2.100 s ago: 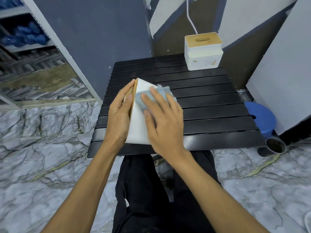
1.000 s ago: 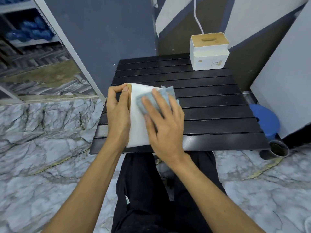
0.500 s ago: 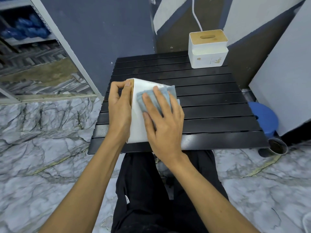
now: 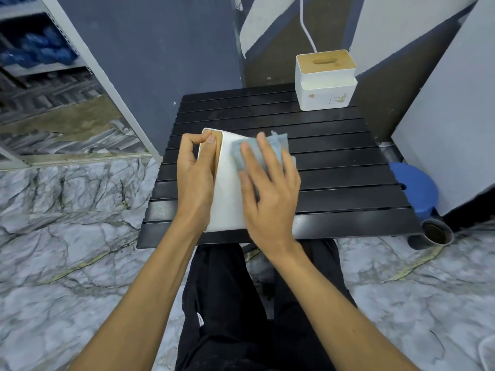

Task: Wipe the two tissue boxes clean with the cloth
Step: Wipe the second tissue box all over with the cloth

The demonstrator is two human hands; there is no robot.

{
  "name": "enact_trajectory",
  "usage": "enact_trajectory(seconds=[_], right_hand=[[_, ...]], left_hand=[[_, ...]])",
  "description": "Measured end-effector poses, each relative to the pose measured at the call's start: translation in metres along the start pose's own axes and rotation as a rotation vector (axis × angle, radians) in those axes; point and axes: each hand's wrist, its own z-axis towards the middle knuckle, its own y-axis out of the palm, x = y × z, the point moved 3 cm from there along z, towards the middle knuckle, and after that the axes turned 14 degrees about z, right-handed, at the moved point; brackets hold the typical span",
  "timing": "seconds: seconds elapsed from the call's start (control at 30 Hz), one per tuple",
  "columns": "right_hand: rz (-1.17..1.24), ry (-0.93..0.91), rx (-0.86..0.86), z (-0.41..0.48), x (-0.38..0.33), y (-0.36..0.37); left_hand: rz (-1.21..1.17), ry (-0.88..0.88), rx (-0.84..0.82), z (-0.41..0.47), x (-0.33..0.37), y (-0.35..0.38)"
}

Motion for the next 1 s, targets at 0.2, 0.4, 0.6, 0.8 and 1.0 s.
enact_trajectory(seconds=[0.2,0.4,0.6,0.8,1.0], right_hand=[[-0.051,-0.198,-0.074,-0.005,-0.011,0.01],[0.008,-0.028,-0.005,0.027,-0.002,0.001],[0.182,0.09,-0.045,-0.013,0.017,-0.012],[0.194,0.067,-0.118,-0.04,0.017,-0.018],[0.144,0.06,-0.173,-0.051,0.013,-0.021]], left_hand=[[0.013,0.016,-0.024,-0.001,-0.002,-0.004],[0.002,0.024,-0.004,-0.003,-0.004,-0.004],[0.039,-0.048,-0.03,0.002,-0.023,-0.012],[0.13,-0.011,-0.148,0.009,-0.037,-0.022],[0.143,0.078,-0.166,0.008,-0.04,-0.022]])
